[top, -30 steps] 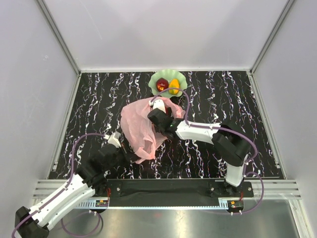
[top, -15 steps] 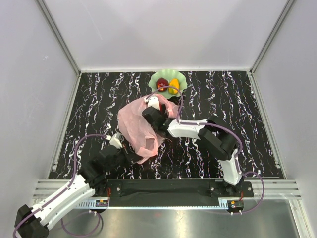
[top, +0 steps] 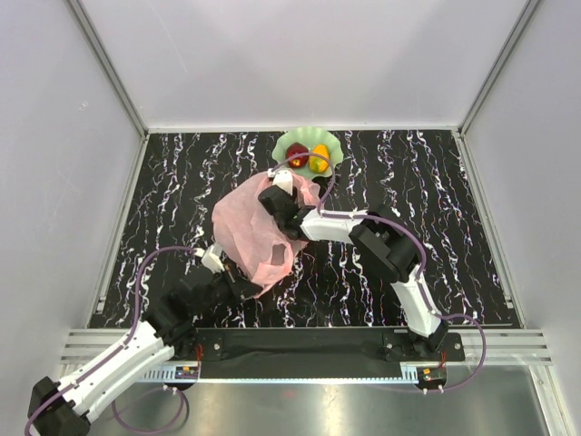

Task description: Untie the knot of the plastic bag and take out the fruit

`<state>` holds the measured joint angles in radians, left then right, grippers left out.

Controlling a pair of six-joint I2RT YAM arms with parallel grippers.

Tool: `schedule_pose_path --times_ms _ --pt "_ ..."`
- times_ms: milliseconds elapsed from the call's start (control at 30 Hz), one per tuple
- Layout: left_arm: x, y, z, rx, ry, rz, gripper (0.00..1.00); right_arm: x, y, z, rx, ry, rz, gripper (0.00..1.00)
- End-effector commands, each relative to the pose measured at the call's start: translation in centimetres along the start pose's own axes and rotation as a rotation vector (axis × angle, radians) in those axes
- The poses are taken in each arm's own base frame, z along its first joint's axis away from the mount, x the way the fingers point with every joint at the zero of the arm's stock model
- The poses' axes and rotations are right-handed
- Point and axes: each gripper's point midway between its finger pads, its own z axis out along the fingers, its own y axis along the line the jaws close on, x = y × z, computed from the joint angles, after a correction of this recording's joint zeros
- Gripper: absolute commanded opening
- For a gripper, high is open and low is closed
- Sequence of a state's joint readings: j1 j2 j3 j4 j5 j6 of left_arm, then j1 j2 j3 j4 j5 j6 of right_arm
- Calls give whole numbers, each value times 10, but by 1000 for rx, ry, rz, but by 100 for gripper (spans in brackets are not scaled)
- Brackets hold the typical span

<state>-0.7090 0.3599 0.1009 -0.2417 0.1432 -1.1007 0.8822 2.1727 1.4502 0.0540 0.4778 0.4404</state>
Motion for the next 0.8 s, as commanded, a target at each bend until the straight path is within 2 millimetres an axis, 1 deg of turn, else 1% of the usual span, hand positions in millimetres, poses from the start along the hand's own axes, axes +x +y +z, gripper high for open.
schedule_pose_path --times_ms 0,33,67,100,133,167,200,233,267,300,333,367,400,433,467,500,533,567,600,633,667,700,733,767 --pt "2 -4 1 31 5 -5 0 -3 -3 -4 -7 2 34 61" --pt "0 -4 1 28 -5 -7 0 -5 -2 -7 -13 -3 36 51" --pt "-1 -4 0 25 -7 -8 0 -3 -5 -9 -16 3 32 46" --pt "-1 -5 0 28 -12 -10 0 -14 -1 -15 -40 -23 40 40" --pt "-4 -6 -1 26 -26 -12 0 -16 5 -20 -80 -20 35 32" --pt "-7 -7 -3 20 -35 -14 0 -15 6 -25 -102 -13 29 29" --pt "-15 -12 -6 26 -74 -11 0 -30 12 -38 -145 -36 26 25" --pt "-18 -11 -9 11 -89 -10 0 -31 20 -47 -205 -21 17 22" --pt "-28 -25 -15 37 -124 -4 0 -29 20 -55 -233 -12 -4 20" --pt "-35 -31 -20 46 -158 -3 0 -42 24 -72 -271 -23 -2 20" --pt "-49 -36 -26 46 -227 -6 0 -40 34 -85 -352 0 -16 20" --pt "-56 -38 -31 36 -260 -14 0 -39 35 -94 -387 15 -32 20" --pt "-74 -48 -41 39 -335 -19 0 -43 36 -110 -421 30 -53 20" --pt "-80 -51 -46 30 -364 -24 0 -39 46 -124 -503 63 -71 20" --pt "-88 -56 -50 33 -395 -22 0 -35 49 -133 -546 87 -88 20" --pt "-99 -67 -58 43 -440 -24 0 -38 48 -148 -572 100 -100 21" --pt "-103 -69 -57 28 -448 -19 0 -35 53 -159 -634 121 -108 21" --pt "-106 -70 -56 13 -454 -6 0 -34 53 -167 -656 129 -124 21" --pt "-110 -75 -58 7 -460 -2 0 -33 51 -178 -675 149 -146 21" --pt "-116 -83 -62 7 -476 1 0 -32 53 -188 -710 167 -160 20" --pt "-117 -81 -56 -24 -462 18 0 -31 53 -194 -729 175 -173 20" --pt "-119 -81 -55 -37 -464 20 0 -37 52 -206 -750 155 -183 20" --pt "-122 -85 -56 -38 -471 21 0 -39 51 -212 -764 149 -184 20" --pt "-123 -84 -53 -52 -473 25 0 -39 47 -216 -766 145 -197 19"
